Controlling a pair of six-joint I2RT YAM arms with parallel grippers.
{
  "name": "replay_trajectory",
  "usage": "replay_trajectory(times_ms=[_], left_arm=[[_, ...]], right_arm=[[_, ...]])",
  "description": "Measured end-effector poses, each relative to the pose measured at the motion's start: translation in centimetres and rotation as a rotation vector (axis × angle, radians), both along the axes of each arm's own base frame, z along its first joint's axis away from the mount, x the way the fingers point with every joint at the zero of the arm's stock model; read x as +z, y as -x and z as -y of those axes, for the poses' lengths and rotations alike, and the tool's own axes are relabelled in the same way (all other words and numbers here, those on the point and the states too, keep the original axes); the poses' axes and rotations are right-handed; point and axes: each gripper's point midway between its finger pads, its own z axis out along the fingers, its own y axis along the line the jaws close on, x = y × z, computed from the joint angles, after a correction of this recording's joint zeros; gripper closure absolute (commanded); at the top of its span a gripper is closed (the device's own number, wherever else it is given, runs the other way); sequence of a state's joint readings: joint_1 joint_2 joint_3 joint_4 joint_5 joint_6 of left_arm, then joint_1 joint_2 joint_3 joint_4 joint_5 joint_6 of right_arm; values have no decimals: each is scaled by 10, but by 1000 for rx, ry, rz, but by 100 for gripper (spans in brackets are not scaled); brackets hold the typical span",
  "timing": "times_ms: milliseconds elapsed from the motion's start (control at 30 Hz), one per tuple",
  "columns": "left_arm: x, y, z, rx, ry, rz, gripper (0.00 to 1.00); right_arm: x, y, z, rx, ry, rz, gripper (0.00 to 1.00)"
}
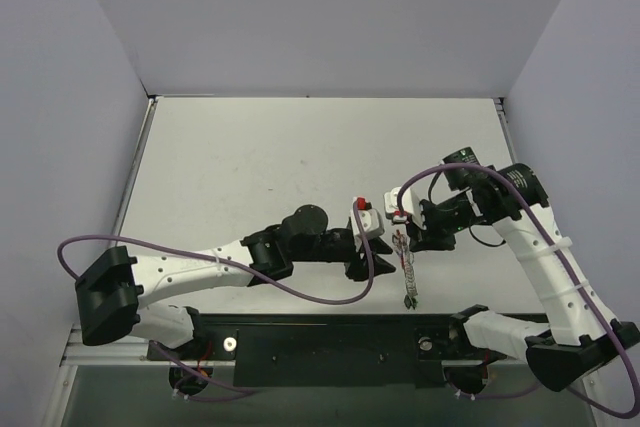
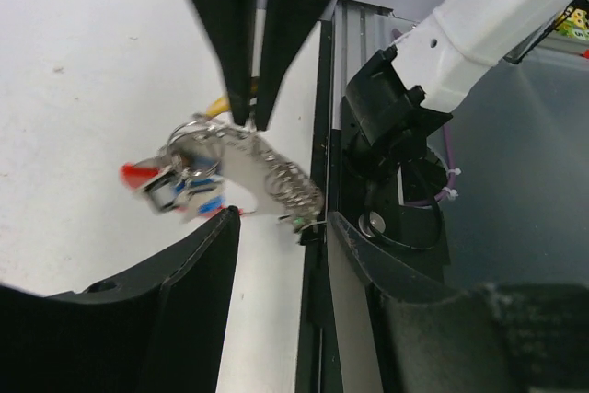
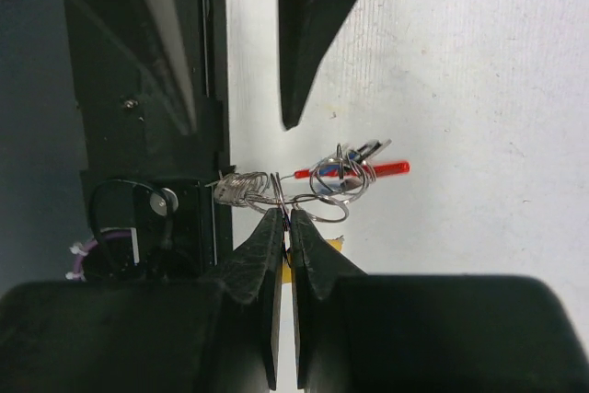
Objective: Put the keys on the keyring
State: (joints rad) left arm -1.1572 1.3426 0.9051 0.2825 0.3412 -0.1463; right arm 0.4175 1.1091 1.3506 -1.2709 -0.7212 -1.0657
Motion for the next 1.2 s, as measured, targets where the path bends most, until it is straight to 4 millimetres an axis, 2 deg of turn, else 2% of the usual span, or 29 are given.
replay_trajectory(times_ms=[167, 367, 567, 833, 1200], left_arm=[[-5, 9, 10, -22, 61, 47, 51], [-13, 0, 7, 62, 101, 86, 53], [-1, -11, 8, 135, 145, 126, 55], [13, -8, 12, 137, 202, 145, 60], [-1, -9, 18, 137, 173, 137, 64]], right_arm=[[-8, -7, 0, 41, 37, -15, 100], [-10, -5, 1, 51, 42, -24, 100], [-13, -5, -1, 54, 44, -51, 100], [-13, -4, -3, 60, 34, -60, 100], [-12, -4, -5, 63, 23, -66, 100]])
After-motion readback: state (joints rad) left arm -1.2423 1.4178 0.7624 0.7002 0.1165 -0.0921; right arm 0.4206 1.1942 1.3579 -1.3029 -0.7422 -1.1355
